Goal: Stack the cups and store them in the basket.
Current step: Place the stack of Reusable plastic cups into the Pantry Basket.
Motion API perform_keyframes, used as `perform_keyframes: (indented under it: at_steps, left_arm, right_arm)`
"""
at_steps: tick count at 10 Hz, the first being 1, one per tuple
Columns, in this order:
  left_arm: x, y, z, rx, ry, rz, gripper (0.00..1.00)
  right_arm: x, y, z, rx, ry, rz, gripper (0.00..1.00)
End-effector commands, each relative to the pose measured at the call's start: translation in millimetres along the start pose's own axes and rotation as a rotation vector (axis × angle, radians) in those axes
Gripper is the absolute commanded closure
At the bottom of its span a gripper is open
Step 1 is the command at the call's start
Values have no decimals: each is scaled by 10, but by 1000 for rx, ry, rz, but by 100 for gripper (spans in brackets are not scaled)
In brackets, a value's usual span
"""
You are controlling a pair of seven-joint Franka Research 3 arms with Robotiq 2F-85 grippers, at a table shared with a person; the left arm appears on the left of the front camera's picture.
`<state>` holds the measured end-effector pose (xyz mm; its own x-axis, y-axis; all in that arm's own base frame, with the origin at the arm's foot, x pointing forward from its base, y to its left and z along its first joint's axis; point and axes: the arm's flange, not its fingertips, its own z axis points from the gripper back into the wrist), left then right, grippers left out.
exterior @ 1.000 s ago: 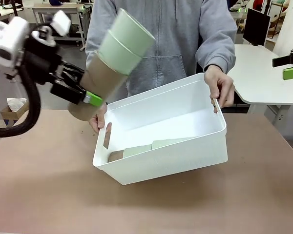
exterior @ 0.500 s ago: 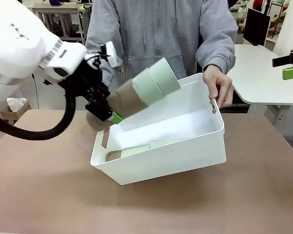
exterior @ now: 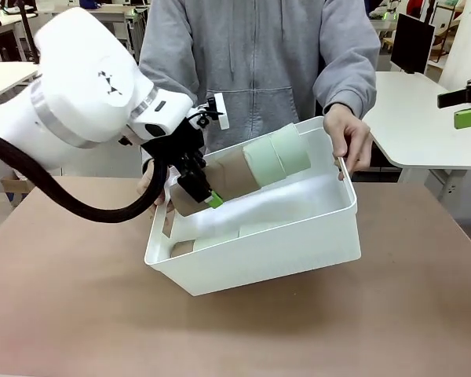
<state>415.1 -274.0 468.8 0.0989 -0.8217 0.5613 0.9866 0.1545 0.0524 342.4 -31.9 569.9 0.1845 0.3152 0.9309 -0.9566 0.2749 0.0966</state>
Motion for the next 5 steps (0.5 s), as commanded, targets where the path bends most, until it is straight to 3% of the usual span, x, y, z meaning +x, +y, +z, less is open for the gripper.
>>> perform_keyframes:
  at_steps: [1,5]
  left_arm:
    - [118,116,-87,5,-1,23,15]
    - [152,267,-479,27,-10,-1,15]
  right_arm:
    - [33,-8,-9,0,-23,7,0]
    - [33,-8,-9,0,-23,7,0]
